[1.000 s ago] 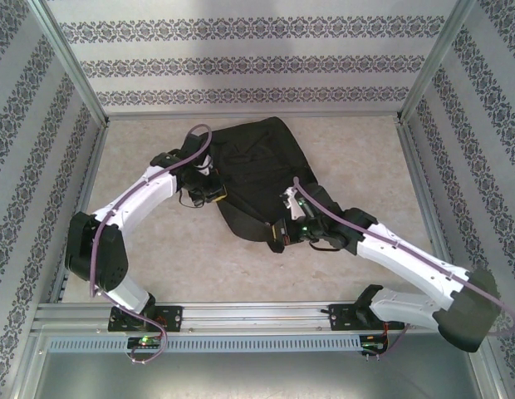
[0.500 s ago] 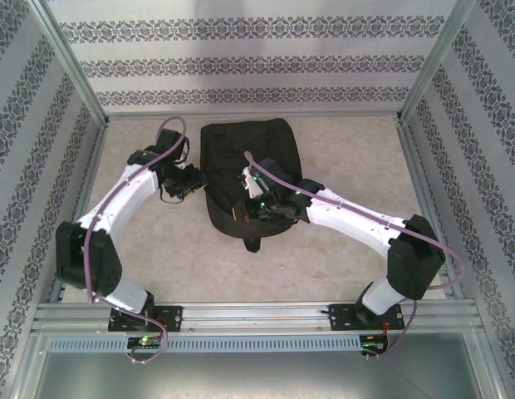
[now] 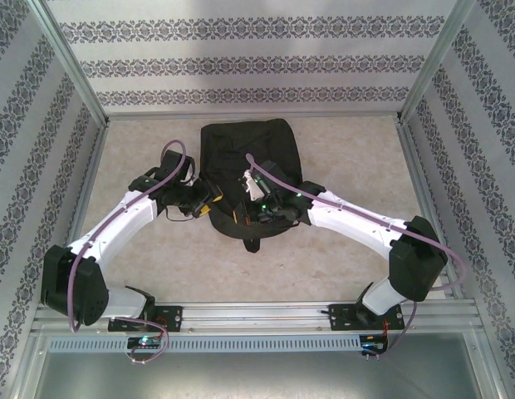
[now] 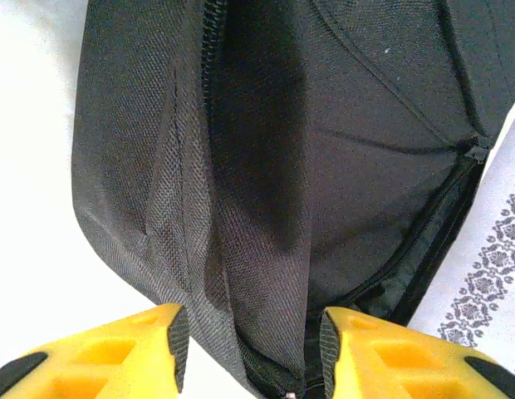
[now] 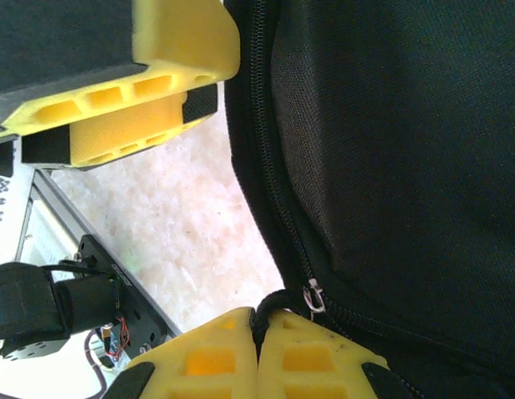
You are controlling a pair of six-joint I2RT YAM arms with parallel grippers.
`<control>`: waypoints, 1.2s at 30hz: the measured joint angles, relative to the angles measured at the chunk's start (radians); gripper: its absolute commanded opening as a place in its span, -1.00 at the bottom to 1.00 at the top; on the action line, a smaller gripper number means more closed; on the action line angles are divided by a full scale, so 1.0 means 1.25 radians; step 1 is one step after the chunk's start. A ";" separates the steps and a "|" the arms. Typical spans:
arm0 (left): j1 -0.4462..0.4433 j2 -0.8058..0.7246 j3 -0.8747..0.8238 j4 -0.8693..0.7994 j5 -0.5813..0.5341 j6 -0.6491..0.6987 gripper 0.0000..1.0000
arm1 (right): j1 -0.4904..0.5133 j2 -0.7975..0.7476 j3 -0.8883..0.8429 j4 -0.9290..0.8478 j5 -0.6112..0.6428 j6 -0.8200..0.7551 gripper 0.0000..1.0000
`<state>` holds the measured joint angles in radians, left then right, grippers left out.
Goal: Pack the student bag
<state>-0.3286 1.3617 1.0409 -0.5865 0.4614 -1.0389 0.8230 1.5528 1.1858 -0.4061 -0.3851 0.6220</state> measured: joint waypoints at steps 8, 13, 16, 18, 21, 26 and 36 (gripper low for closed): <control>-0.016 0.052 0.022 -0.010 0.005 -0.015 -0.57 | 0.000 0.000 -0.002 -0.001 0.001 0.000 -1.00; -0.015 0.056 0.024 -0.026 0.000 -0.012 -1.00 | 0.000 -0.002 -0.003 -0.006 0.001 -0.001 -1.00; -0.015 0.063 0.033 -0.041 -0.005 -0.001 -1.00 | 0.000 -0.014 -0.014 -0.016 0.001 -0.010 -1.00; -0.013 0.067 0.038 -0.048 -0.008 0.007 -1.00 | 0.000 -0.032 -0.028 -0.031 0.001 -0.020 -1.00; -0.004 0.067 0.041 -0.055 -0.007 0.019 -1.00 | 0.000 -0.060 -0.053 -0.050 0.002 -0.032 -1.00; 0.009 0.067 0.043 -0.074 0.011 0.037 -1.00 | -0.020 -0.102 -0.108 -0.058 0.013 -0.043 -1.00; 0.015 0.067 0.052 -0.095 0.020 0.065 -1.00 | -0.063 -0.146 -0.139 -0.073 0.009 -0.061 -1.00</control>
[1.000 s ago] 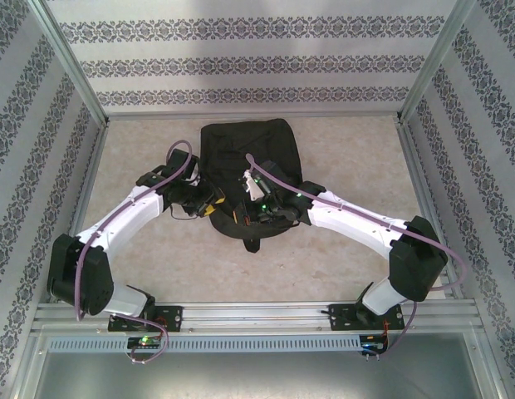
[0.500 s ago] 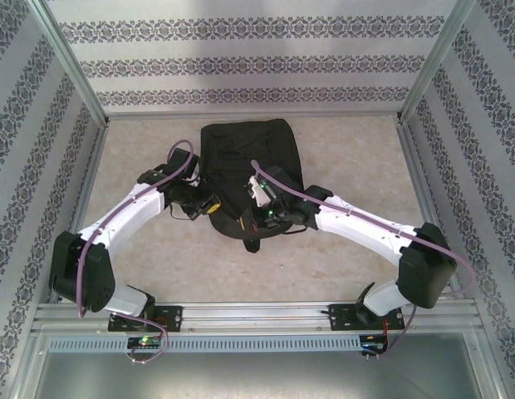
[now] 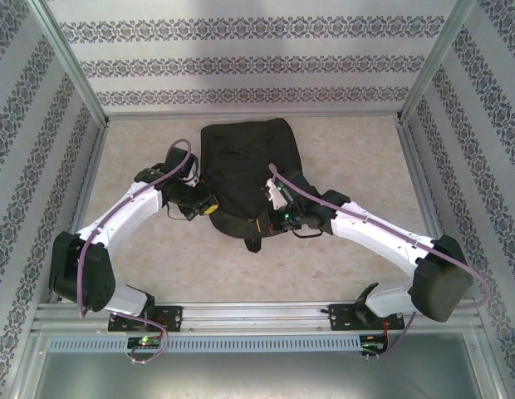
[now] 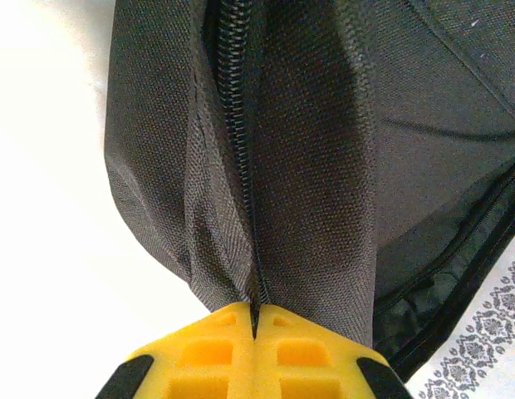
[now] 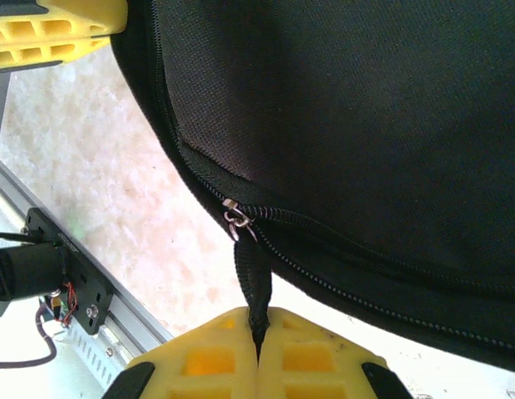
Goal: Pack the student bag
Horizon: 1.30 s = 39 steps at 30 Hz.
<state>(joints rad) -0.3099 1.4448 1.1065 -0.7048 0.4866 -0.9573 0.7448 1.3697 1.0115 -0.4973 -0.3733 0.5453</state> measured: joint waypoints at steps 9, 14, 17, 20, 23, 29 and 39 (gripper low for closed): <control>0.026 0.063 0.152 -0.133 -0.061 0.132 -1.00 | 0.047 0.078 0.114 0.007 -0.032 0.001 -1.00; 0.089 0.111 0.223 -0.189 -0.116 0.204 -0.85 | 0.073 0.215 0.248 0.021 -0.032 0.018 -1.00; 0.120 0.122 0.238 -0.193 -0.127 0.222 -0.48 | 0.073 0.287 0.320 0.030 -0.039 0.036 -1.00; 0.129 0.114 0.232 -0.190 -0.112 0.211 -0.33 | 0.073 0.330 0.370 0.030 -0.050 0.047 -1.00; 0.129 0.077 0.184 -0.184 -0.080 0.175 -0.28 | 0.073 0.338 0.377 0.030 -0.057 0.059 -1.00; 0.122 0.034 0.105 -0.181 -0.022 0.084 -0.27 | 0.073 0.338 0.375 0.030 -0.066 0.067 -1.00; 0.076 0.067 0.104 -0.160 0.004 0.029 -0.33 | 0.073 0.338 0.365 0.038 -0.072 0.070 -1.00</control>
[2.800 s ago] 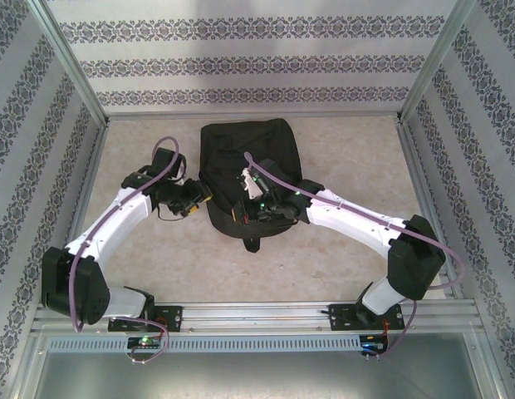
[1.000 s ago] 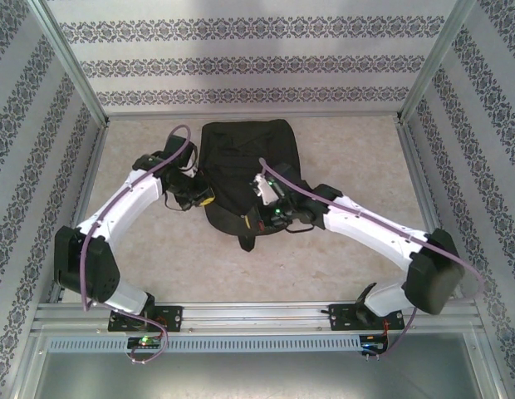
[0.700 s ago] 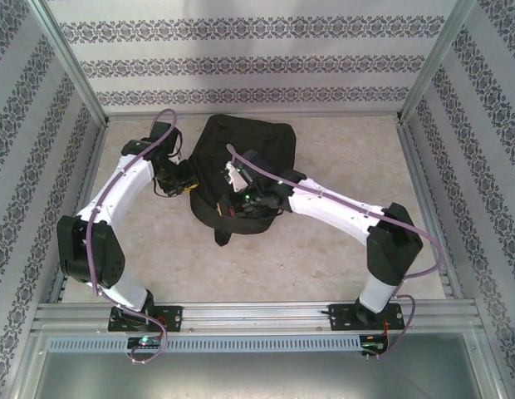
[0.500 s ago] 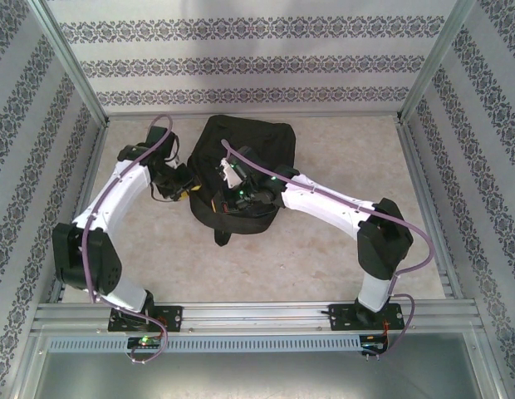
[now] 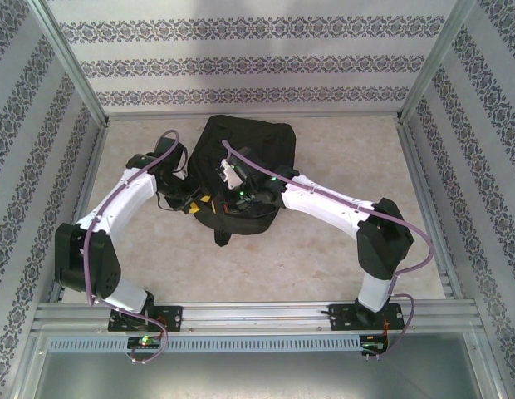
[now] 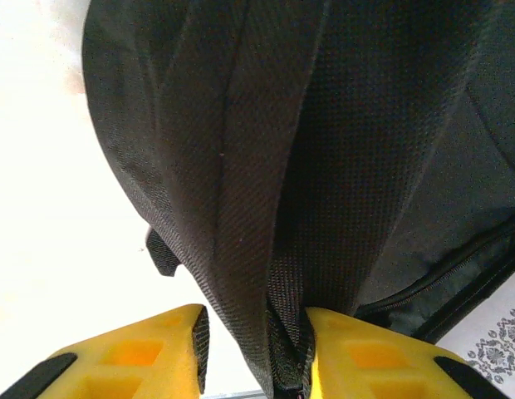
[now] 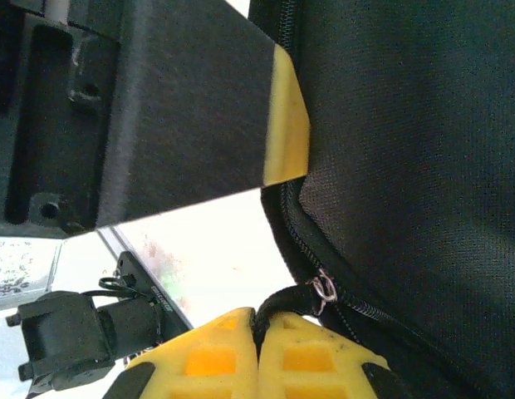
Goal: Pack the student bag
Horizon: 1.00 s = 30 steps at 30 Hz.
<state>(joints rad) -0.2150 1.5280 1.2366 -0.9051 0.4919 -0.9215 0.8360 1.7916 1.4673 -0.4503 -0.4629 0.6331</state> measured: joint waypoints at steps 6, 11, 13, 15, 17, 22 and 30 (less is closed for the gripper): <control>-0.007 0.010 0.000 -0.003 -0.024 0.007 -0.98 | 0.000 -0.001 -0.011 0.010 -0.001 -0.001 -1.00; -0.012 0.015 0.000 -0.017 -0.062 0.022 -1.00 | 0.004 -0.018 -0.053 0.011 -0.002 -0.014 -1.00; -0.012 0.015 0.001 -0.022 -0.069 0.027 -1.00 | 0.004 -0.036 -0.084 0.010 -0.002 -0.024 -1.00; -0.012 0.015 0.006 -0.025 -0.070 0.034 -1.00 | 0.004 -0.053 -0.111 0.011 -0.001 -0.032 -1.00; -0.012 0.015 0.009 -0.028 -0.074 0.039 -1.00 | 0.004 -0.073 -0.136 0.010 0.004 -0.042 -1.00; -0.012 0.015 0.013 -0.035 -0.081 0.047 -1.00 | 0.003 -0.124 -0.187 0.011 0.023 -0.050 -1.00; -0.012 0.015 0.027 -0.049 -0.090 0.067 -1.00 | -0.018 -0.153 -0.208 0.010 0.036 -0.052 -1.00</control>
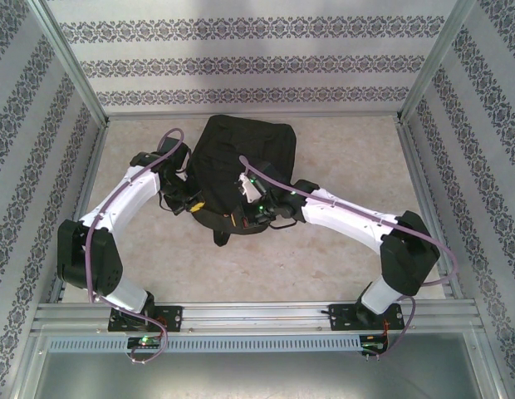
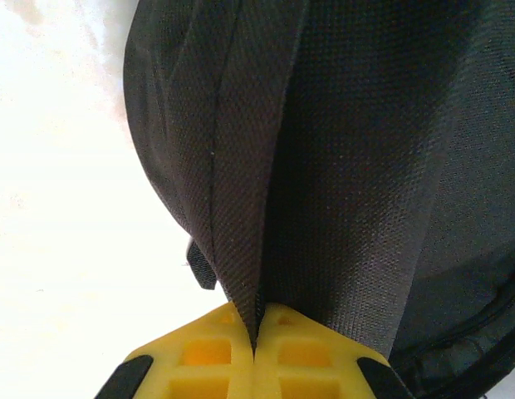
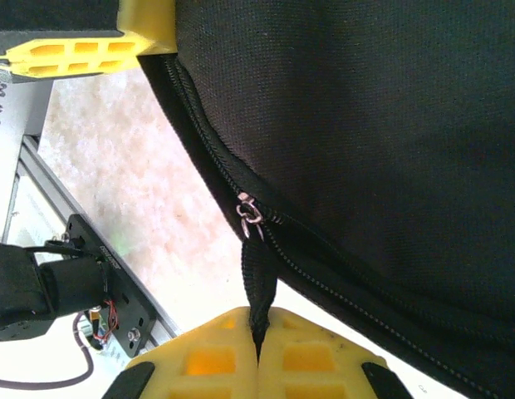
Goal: Pack the student bag
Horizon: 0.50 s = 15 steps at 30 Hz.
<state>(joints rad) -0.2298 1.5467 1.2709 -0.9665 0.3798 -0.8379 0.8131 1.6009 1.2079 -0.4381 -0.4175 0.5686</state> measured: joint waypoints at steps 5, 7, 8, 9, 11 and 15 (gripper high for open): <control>0.000 0.002 0.023 -0.019 -0.017 0.017 -1.00 | -0.016 -0.033 -0.029 0.001 -0.005 0.003 -1.00; 0.000 0.008 0.040 -0.031 -0.027 0.032 -1.00 | -0.015 -0.032 -0.022 0.004 -0.013 0.004 -1.00; 0.000 0.012 0.052 -0.041 -0.036 0.041 -1.00 | -0.015 -0.028 -0.013 0.003 -0.014 0.006 -1.00; 0.000 0.017 0.066 -0.049 -0.047 0.050 -1.00 | -0.015 -0.022 -0.002 0.004 -0.016 0.009 -1.00; 0.002 0.029 0.103 -0.070 -0.082 0.075 -1.00 | -0.013 0.009 0.045 0.006 -0.024 0.022 -1.00; 0.024 0.048 0.157 -0.082 -0.122 0.106 -0.77 | -0.008 0.094 0.141 0.039 -0.037 0.058 -1.00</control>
<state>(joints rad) -0.1993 1.6062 1.4673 -1.0691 0.2272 -0.7059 0.8032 1.7180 1.3846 -0.3889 -0.4637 0.6415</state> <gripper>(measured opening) 0.053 0.058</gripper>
